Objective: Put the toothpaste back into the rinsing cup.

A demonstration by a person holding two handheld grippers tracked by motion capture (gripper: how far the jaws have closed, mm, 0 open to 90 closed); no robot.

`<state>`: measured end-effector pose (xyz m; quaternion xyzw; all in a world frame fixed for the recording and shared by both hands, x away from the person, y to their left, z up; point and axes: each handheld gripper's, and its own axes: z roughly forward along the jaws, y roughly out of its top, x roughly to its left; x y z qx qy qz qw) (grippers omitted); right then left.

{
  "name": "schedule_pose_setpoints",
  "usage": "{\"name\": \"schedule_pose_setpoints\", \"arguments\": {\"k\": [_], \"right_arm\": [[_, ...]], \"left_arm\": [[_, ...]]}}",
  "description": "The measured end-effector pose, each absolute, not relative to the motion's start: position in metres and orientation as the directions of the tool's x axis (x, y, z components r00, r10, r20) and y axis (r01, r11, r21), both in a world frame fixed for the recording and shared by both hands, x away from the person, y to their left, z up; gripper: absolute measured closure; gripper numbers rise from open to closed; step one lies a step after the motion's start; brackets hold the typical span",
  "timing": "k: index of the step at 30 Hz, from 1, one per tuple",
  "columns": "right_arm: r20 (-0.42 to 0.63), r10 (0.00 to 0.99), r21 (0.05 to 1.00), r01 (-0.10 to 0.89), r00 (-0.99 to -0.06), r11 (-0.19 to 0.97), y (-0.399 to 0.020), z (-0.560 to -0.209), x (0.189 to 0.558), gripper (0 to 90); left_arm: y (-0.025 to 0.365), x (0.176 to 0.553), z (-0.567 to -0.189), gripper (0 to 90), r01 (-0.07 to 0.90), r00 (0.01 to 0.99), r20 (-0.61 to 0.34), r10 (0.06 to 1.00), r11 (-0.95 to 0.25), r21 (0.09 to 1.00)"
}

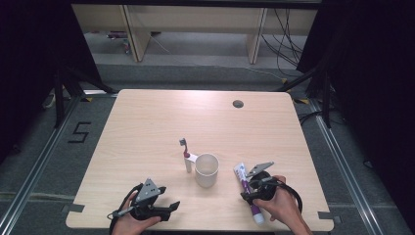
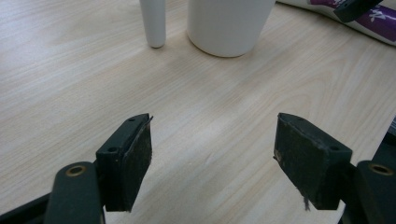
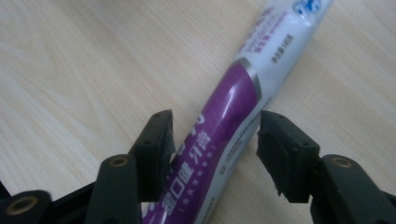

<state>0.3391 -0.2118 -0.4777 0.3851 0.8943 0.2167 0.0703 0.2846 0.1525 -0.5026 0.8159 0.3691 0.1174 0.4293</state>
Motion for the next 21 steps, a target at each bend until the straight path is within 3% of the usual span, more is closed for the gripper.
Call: {"name": "schedule_pose_setpoints", "arguments": {"k": [3,7,14,21], "right_arm": [[0.049,0.710,0.423,0.659,-0.702,0.622,-0.217,-0.479,0.343,57.2],[0.037,0.731,0.384,0.685,-0.681,0.619,-0.221,-0.478,0.346,60.5],[0.012,0.669,0.290,0.642,-0.744,0.709,-0.215,-0.474,0.358,64.6],[0.003,0.632,0.207,0.619,-0.775,0.758,-0.214,-0.473,0.373,74.6]], "left_arm": [[0.151,0.284,-0.504,27.5,0.501,0.696,-0.134,0.705,-0.344,0.794],[0.150,0.284,-0.504,27.5,0.506,0.690,-0.139,0.710,-0.336,0.795],[0.149,0.283,-0.505,27.5,0.500,0.706,-0.124,0.697,-0.367,0.785],[0.150,0.284,-0.504,27.5,0.496,0.710,-0.122,0.693,-0.370,0.785]]}}
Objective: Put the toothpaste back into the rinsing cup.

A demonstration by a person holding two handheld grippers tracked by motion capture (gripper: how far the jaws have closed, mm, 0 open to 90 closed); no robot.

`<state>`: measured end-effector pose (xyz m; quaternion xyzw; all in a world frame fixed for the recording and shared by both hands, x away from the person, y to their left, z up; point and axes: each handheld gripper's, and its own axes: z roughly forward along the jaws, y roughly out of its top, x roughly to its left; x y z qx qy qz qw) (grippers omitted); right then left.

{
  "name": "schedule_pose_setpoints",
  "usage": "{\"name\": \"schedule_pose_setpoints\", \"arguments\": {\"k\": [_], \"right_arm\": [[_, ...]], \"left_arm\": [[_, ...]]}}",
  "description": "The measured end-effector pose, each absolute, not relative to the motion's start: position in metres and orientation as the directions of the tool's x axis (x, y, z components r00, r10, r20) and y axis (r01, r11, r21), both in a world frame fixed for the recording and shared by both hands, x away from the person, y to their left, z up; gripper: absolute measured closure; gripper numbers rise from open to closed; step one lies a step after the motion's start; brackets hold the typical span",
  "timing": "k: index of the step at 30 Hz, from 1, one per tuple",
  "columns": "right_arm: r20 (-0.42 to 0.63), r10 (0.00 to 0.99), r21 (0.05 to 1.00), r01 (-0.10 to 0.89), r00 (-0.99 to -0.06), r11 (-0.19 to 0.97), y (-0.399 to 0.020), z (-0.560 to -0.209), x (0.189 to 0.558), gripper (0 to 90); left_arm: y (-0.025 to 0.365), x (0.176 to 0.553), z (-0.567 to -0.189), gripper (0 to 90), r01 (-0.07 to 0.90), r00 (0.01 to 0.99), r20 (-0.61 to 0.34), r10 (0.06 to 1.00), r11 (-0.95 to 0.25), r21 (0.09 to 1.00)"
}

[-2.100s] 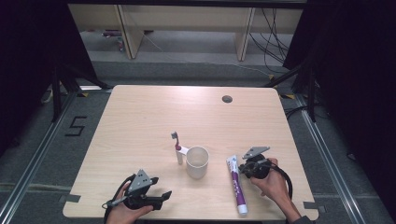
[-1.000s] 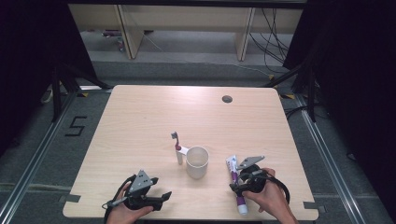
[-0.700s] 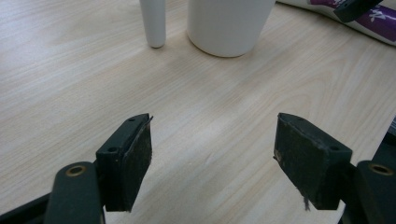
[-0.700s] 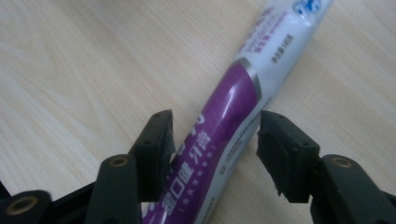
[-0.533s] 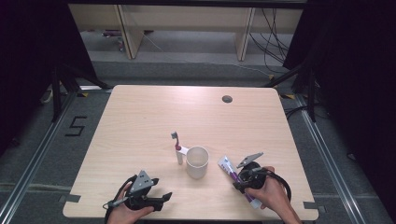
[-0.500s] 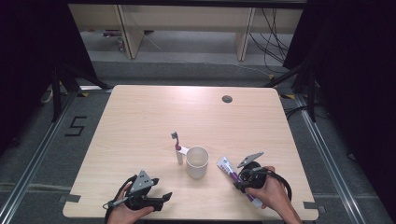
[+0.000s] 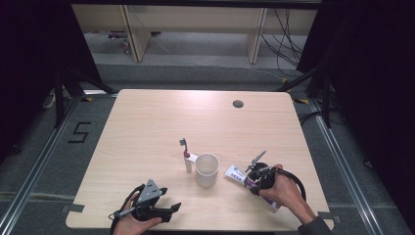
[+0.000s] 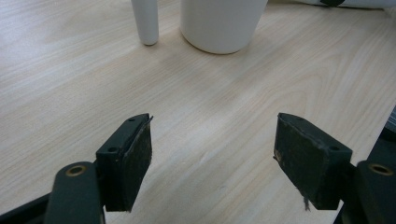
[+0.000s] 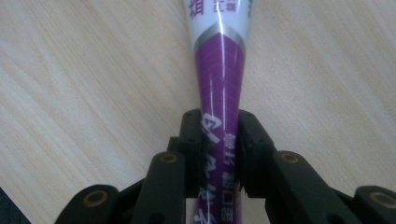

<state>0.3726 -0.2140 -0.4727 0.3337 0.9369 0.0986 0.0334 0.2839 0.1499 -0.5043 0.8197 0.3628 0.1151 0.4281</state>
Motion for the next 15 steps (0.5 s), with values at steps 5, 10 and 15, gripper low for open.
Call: {"name": "schedule_pose_setpoints", "arguments": {"k": [5,10,15], "right_arm": [[-0.001,0.610,0.144,0.604,-0.792,0.784,-0.210,-0.472,0.377,74.8],[0.001,0.590,0.094,0.587,-0.808,0.804,-0.206,-0.472,0.383,74.9],[0.007,0.567,0.055,0.566,-0.824,0.822,-0.203,-0.472,0.388,75.1]], "left_arm": [[0.149,0.284,-0.505,27.5,0.498,0.707,-0.117,0.698,-0.374,0.782],[0.150,0.284,-0.504,27.5,0.496,0.712,-0.119,0.692,-0.374,0.784],[0.150,0.284,-0.504,27.5,0.498,0.710,-0.122,0.693,-0.372,0.783]]}}
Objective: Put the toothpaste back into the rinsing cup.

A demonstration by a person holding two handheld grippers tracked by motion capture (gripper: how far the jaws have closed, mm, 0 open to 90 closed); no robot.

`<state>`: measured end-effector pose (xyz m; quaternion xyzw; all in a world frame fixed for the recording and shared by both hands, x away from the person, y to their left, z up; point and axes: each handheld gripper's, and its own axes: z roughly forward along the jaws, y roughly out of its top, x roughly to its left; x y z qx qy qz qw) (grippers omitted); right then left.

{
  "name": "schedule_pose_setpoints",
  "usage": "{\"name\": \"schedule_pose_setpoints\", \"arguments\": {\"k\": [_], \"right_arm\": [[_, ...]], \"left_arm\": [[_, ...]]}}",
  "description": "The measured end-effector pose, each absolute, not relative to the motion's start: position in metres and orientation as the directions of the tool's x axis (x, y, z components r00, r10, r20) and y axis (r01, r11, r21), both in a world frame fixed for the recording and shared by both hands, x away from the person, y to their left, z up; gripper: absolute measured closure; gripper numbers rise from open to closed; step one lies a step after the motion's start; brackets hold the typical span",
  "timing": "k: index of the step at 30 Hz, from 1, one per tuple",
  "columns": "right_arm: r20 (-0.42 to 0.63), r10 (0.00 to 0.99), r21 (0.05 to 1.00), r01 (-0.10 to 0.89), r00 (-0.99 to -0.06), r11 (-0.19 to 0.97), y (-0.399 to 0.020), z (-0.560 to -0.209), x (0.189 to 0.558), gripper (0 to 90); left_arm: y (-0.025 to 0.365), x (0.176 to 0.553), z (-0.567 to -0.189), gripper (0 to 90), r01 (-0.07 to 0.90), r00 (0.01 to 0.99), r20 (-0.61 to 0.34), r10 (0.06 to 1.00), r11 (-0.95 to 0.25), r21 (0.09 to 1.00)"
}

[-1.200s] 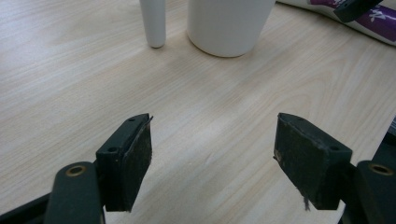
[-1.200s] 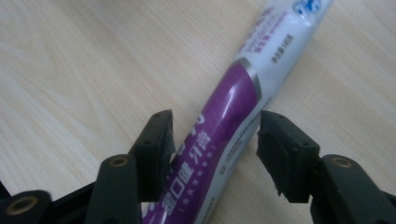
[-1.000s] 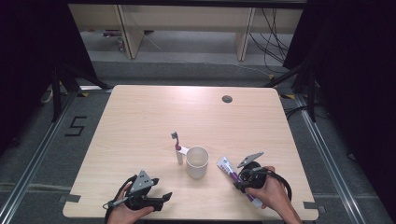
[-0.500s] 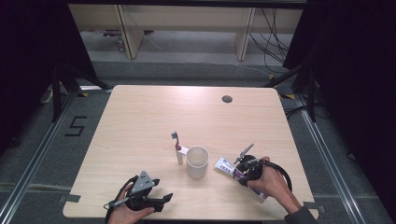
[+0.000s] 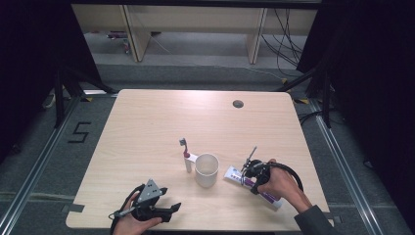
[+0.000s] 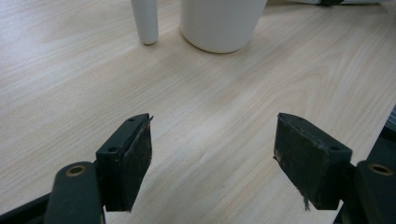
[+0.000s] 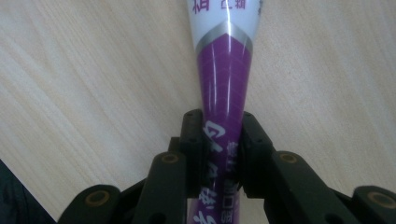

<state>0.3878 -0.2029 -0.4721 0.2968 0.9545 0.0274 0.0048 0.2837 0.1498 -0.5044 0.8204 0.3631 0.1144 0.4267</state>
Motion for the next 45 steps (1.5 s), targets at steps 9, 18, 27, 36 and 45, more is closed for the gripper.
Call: {"name": "schedule_pose_setpoints", "arguments": {"k": [9,18,27,36,45], "right_arm": [[0.016,0.544,0.029,0.544,-0.839,0.839,-0.199,-0.474,0.391,75.5],[0.012,0.539,-0.002,0.539,-0.842,0.842,-0.196,-0.473,0.390,76.1],[-0.008,0.505,0.026,0.504,-0.863,0.863,-0.197,-0.473,0.390,76.7],[0.011,0.524,0.082,0.523,-0.851,0.848,-0.206,-0.465,0.390,77.2],[0.032,0.556,0.259,0.544,-0.831,0.798,-0.224,-0.443,0.396,77.2]], "left_arm": [[0.149,0.283,-0.505,27.5,0.501,0.706,-0.130,0.696,-0.360,0.787],[0.150,0.284,-0.505,27.8,0.495,0.714,-0.124,0.689,-0.372,0.785],[0.150,0.284,-0.505,28.5,0.497,0.711,-0.117,0.693,-0.378,0.781],[0.150,0.285,-0.505,28.6,0.500,0.706,-0.123,0.698,-0.367,0.784],[0.152,0.285,-0.504,28.6,0.501,0.705,-0.120,0.699,-0.372,0.781]]}}
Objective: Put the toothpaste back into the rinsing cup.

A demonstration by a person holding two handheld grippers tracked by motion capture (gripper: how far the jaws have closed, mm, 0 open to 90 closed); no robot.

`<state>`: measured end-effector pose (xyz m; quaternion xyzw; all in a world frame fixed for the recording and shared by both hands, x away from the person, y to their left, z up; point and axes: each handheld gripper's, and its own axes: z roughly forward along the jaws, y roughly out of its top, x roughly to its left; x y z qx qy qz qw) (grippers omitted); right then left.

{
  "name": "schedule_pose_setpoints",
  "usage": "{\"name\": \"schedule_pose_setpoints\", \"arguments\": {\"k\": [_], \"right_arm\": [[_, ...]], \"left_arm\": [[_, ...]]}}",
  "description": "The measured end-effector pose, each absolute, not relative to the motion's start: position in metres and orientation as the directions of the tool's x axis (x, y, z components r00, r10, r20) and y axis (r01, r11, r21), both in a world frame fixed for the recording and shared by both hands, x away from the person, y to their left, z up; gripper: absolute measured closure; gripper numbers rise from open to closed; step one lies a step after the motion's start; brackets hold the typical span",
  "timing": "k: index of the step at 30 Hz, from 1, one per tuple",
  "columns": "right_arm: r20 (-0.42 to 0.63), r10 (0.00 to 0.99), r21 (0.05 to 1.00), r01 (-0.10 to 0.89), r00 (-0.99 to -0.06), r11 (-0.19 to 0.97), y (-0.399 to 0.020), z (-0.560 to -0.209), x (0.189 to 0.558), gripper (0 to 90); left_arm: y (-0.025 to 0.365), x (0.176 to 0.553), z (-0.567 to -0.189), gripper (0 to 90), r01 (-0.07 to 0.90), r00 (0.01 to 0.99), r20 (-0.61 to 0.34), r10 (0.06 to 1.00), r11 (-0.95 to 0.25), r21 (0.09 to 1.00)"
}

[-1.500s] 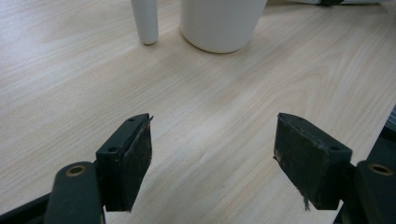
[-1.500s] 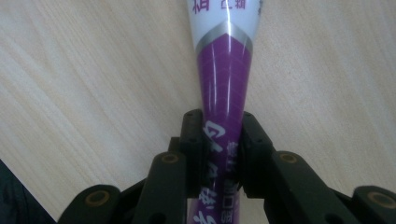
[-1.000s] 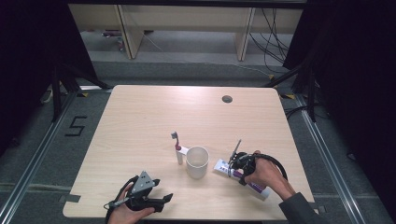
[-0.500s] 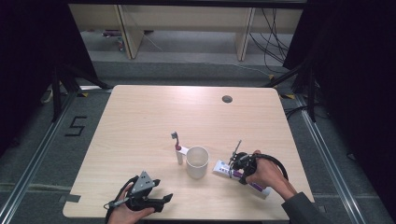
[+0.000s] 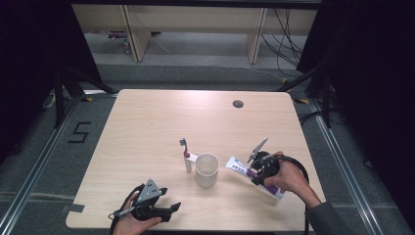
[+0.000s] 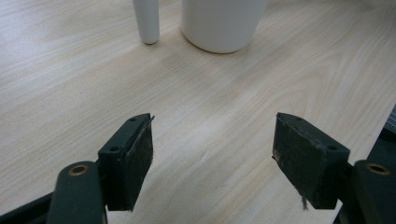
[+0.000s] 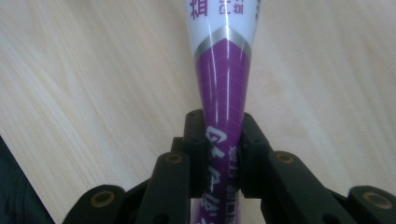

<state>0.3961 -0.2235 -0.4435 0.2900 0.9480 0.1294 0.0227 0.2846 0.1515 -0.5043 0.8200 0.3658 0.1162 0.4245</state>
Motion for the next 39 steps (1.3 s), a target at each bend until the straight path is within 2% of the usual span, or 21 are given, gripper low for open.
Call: {"name": "schedule_pose_setpoints", "arguments": {"k": [8,9,10,12,14,18,22,25,30,39], "right_arm": [[0.080,0.626,0.512,0.571,-0.776,0.642,-0.244,-0.426,0.398,77.2],[0.073,0.628,0.564,0.551,-0.775,0.614,-0.246,-0.426,0.398,77.2],[0.104,0.629,0.590,0.557,-0.770,0.585,-0.248,-0.424,0.398,77.2],[0.087,0.636,0.645,0.530,-0.767,0.551,-0.251,-0.420,0.398,77.2],[0.113,0.657,0.696,0.531,-0.745,0.483,-0.252,-0.417,0.397,77.2],[0.140,0.641,0.790,0.476,-0.755,0.388,-0.251,-0.412,0.397,77.2],[0.125,0.653,0.849,0.420,-0.747,0.319,-0.245,-0.407,0.395,77.2],[0.163,0.647,0.867,0.422,-0.744,0.267,-0.237,-0.404,0.394,77.2],[0.151,0.626,0.899,0.370,-0.765,0.235,-0.225,-0.401,0.396,77.3],[0.165,0.590,0.915,0.346,-0.790,0.206,-0.204,-0.396,0.398,77.5]], "left_arm": [[0.150,0.285,-0.506,28.6,0.504,0.697,-0.138,0.704,-0.344,0.792],[0.152,0.285,-0.505,28.6,0.501,0.704,-0.125,0.699,-0.364,0.785],[0.152,0.285,-0.505,28.5,0.503,0.702,-0.127,0.701,-0.361,0.785],[0.153,0.286,-0.505,28.5,0.497,0.704,-0.115,0.701,-0.370,0.785],[0.153,0.287,-0.506,28.2,0.494,0.703,-0.110,0.702,-0.372,0.786],[0.152,0.286,-0.506,26.2,0.502,0.697,-0.118,0.707,-0.364,0.785],[0.153,0.286,-0.506,23.6,0.497,0.695,-0.108,0.711,-0.366,0.786],[0.153,0.286,-0.505,22.5,0.501,0.690,-0.110,0.715,-0.363,0.786],[0.154,0.287,-0.505,22.5,0.495,0.690,-0.097,0.717,-0.371,0.785],[0.154,0.287,-0.505,22.6,0.492,0.691,-0.095,0.717,-0.370,0.788]]}}
